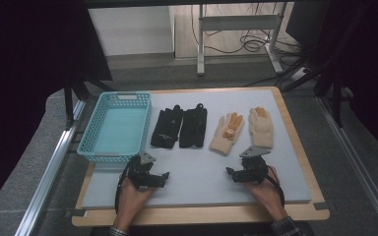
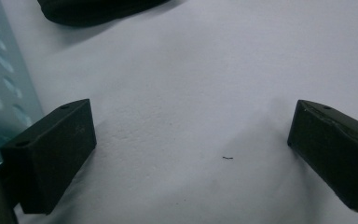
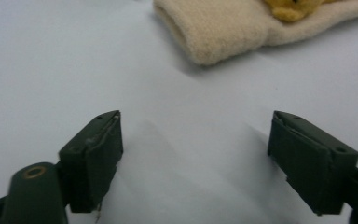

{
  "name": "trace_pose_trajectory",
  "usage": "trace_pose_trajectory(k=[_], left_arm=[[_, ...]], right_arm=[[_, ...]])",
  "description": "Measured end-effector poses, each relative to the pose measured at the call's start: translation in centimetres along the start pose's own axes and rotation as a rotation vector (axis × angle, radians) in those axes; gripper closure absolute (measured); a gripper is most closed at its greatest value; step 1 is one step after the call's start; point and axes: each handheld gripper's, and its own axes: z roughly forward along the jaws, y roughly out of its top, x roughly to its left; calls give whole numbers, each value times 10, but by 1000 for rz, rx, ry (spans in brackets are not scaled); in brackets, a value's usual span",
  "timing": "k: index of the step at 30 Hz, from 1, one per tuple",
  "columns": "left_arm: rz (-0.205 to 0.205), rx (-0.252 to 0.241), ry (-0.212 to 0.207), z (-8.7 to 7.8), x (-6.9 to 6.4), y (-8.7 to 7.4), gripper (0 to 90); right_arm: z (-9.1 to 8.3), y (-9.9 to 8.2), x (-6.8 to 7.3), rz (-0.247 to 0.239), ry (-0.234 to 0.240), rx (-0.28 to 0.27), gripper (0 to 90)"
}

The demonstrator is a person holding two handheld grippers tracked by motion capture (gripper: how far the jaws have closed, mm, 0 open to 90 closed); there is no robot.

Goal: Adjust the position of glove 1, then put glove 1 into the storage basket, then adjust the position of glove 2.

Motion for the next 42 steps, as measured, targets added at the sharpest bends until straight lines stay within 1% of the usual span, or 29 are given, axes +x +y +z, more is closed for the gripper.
trace_pose_trajectory(k=[4, 7, 11, 30, 42], left_arm=[[2, -2, 2, 0, 0, 0, 15], [-2, 0, -2, 0, 0, 0, 15], [-1, -2, -2, 0, 0, 0, 17], [-1, -2, -3, 0, 0, 0, 19], [-1, -3, -3, 0, 0, 0, 19]], right_arm=[[0, 0, 0, 0, 1, 1, 162], [1, 0, 0, 2, 0, 7, 117], [1, 0, 0, 5, -5, 12, 100], [1, 0, -1, 7, -2, 11, 106], [0, 1, -1, 8, 3, 5, 138]])
